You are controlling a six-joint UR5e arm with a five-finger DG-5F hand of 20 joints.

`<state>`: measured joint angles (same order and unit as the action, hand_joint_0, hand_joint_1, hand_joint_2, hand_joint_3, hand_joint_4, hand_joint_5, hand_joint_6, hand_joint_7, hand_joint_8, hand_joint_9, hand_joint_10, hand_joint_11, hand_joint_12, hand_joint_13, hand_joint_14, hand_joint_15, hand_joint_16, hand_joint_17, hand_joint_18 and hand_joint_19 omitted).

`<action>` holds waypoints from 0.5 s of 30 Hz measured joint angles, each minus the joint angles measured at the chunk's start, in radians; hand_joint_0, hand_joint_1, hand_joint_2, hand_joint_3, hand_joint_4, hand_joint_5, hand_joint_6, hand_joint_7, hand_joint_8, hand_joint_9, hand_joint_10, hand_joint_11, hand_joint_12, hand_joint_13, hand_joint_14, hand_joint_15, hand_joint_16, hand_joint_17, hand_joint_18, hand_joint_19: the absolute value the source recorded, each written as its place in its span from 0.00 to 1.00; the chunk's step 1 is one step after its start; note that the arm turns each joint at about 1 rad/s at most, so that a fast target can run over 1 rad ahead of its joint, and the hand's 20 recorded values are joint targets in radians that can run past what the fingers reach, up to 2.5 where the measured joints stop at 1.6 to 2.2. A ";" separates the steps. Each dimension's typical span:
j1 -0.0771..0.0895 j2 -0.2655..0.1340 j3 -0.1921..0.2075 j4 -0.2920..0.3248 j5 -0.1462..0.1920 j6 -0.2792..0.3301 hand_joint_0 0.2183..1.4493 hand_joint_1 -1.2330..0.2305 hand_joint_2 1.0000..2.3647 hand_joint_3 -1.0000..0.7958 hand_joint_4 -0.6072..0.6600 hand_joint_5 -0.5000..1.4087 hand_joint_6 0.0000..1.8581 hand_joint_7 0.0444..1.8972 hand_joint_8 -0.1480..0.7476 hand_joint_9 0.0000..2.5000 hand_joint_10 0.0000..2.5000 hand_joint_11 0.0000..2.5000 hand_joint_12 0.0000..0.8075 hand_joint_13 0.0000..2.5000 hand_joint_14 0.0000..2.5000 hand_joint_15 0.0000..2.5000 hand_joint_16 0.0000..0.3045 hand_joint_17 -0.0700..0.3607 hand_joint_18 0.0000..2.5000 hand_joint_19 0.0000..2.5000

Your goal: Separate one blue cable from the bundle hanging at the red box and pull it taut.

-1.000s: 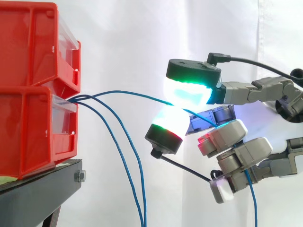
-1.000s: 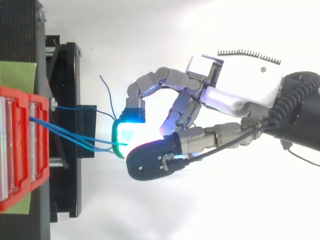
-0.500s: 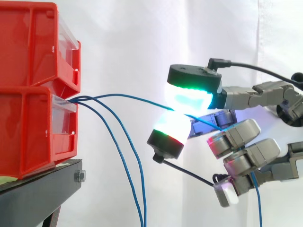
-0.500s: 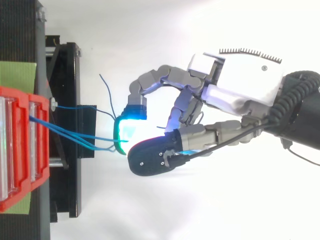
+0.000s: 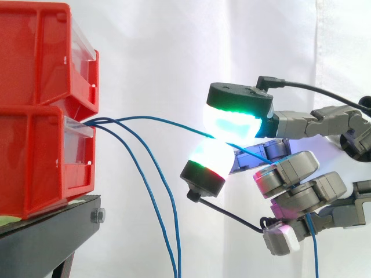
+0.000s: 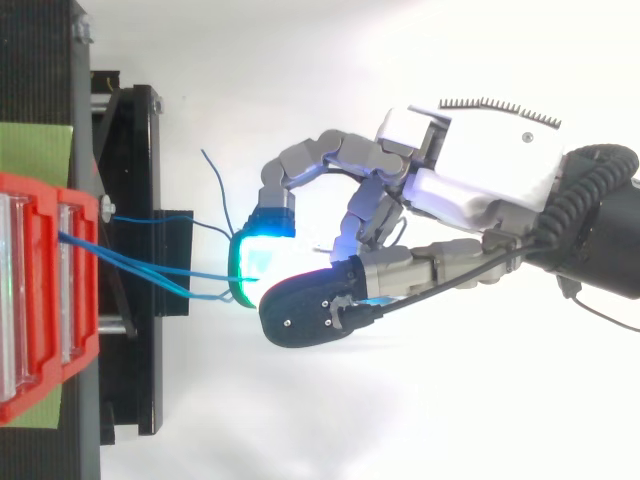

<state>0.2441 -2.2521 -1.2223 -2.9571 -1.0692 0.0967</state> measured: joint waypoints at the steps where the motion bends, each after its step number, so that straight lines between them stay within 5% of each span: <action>1: 0.000 0.000 0.000 -0.001 0.000 -0.002 0.31 0.40 0.01 0.45 0.54 0.20 0.50 0.61 0.50 0.52 0.17 0.65 0.42 0.52 0.34 0.62 0.18 0.46 0.44 0.38; 15: 0.001 0.000 0.000 -0.008 0.000 -0.029 0.31 0.46 0.01 0.46 0.55 0.20 0.50 0.62 0.51 0.51 0.18 0.64 0.44 0.52 0.36 0.60 0.19 0.47 0.43 0.37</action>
<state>0.2449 -2.2519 -1.2226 -2.9651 -1.0692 0.0679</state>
